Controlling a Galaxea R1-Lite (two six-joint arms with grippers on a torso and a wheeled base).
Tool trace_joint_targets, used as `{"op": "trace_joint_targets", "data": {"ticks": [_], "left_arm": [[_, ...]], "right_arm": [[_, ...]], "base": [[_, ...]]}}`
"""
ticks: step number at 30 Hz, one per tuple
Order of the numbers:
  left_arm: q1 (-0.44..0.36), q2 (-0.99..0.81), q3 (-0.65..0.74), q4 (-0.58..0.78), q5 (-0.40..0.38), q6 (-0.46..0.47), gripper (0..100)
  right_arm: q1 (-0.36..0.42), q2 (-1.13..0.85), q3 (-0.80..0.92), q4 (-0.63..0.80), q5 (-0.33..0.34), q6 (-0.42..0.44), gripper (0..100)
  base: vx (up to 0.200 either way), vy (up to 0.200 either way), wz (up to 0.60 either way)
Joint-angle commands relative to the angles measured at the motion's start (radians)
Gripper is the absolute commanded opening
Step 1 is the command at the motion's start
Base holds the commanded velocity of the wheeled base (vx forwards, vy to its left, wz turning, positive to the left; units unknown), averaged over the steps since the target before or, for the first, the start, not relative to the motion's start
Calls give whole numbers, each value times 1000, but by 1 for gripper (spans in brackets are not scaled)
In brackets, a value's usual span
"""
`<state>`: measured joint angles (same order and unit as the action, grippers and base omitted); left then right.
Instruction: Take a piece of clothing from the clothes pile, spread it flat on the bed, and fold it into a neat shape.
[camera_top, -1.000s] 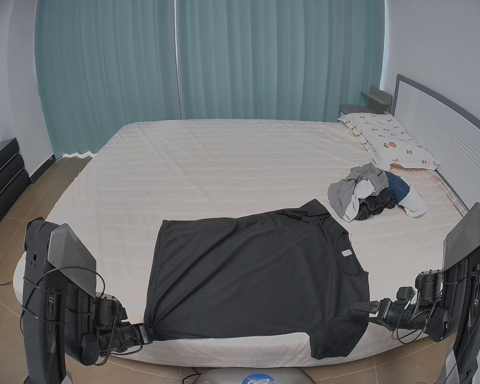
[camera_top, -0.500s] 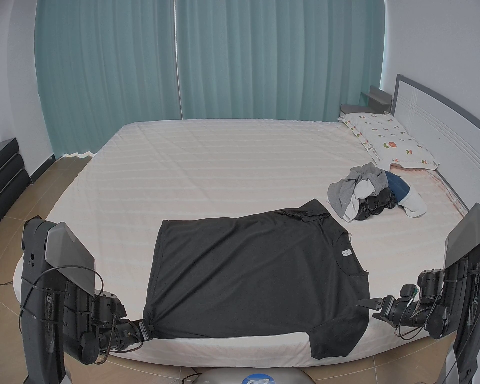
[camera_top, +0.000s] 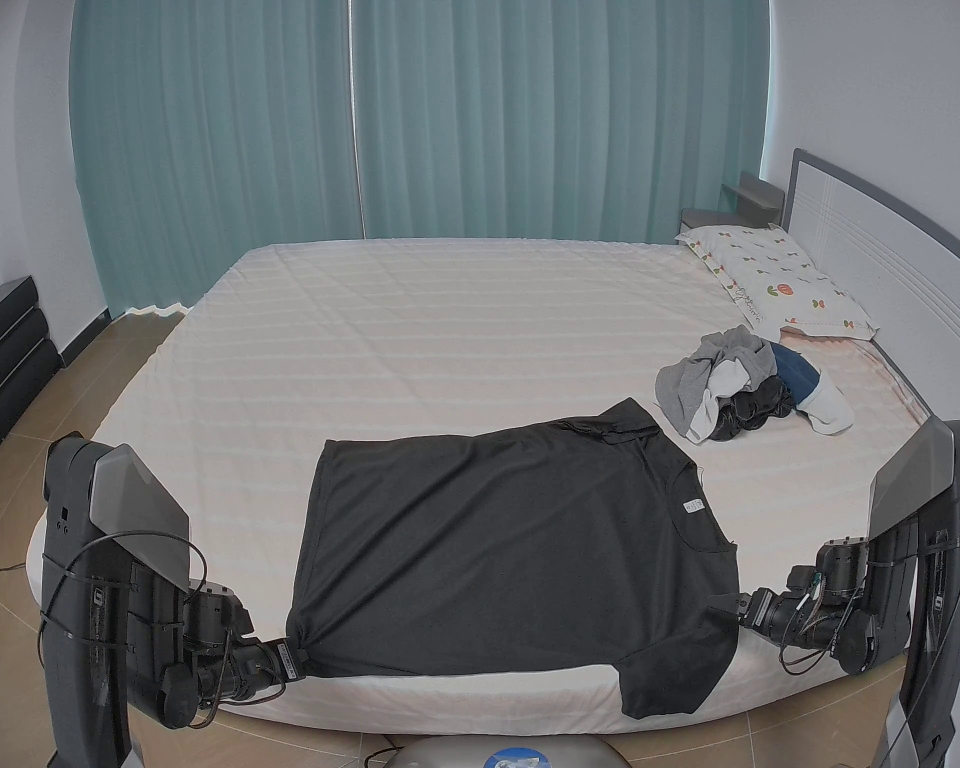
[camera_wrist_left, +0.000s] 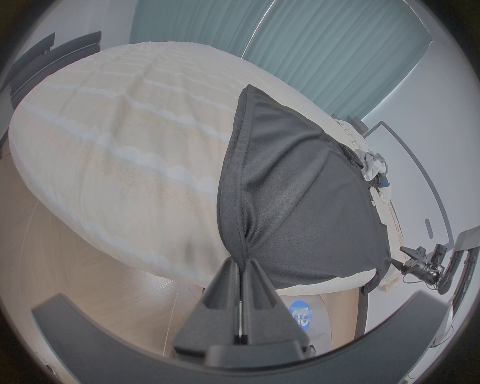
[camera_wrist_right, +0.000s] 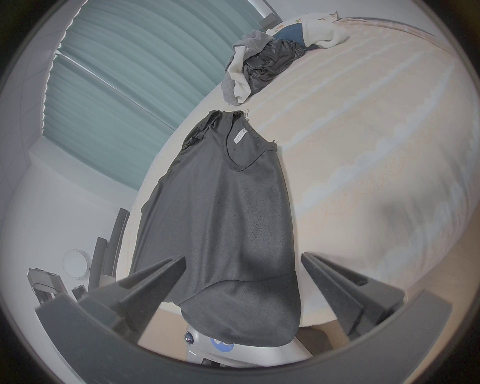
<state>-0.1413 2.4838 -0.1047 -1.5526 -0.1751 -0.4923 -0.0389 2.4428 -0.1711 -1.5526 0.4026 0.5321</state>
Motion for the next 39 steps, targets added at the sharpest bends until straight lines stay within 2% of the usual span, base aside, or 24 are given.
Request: {"op": "trace_joint_targets", "data": {"ticks": [1, 10, 25, 26, 35, 37, 38, 39], "left_arm": [[0, 0, -1, -11, 0, 0, 0], [0, -3, -9, -11, 0, -25, 0], [0, -13, -15, -11, 0, -45, 0], [0, -13, -15, -11, 0, -45, 0], [-1, -10, -15, -11, 3, -41, 0], [-1, -8, -15, -11, 3, -40, 0], [-1, -8, -15, -11, 3, -37, 0], [-3, -6, -15, -11, 3, -37, 0]], "right_arm": [[28, 36, -45, -9, -37, 2, 0], [11, 19, -159, -9, -64, 77, 0], [19, 79, -272, -9, -59, 83, 0], [19, 79, -272, -9, -59, 83, 100], [-42, 12, -194, -11, -50, 83, 100], [-52, -18, -137, -9, -11, 80, 100], [-53, -24, -87, -11, 65, 60, 100], [-56, -24, -71, -11, 104, 40, 100]], "base": [[0, 0, 0], [0, 0, 0], [0, 0, 0], [0, 0, 0], [0, 0, 0], [0, 0, 0], [0, 0, 0], [0, 0, 0]]}}
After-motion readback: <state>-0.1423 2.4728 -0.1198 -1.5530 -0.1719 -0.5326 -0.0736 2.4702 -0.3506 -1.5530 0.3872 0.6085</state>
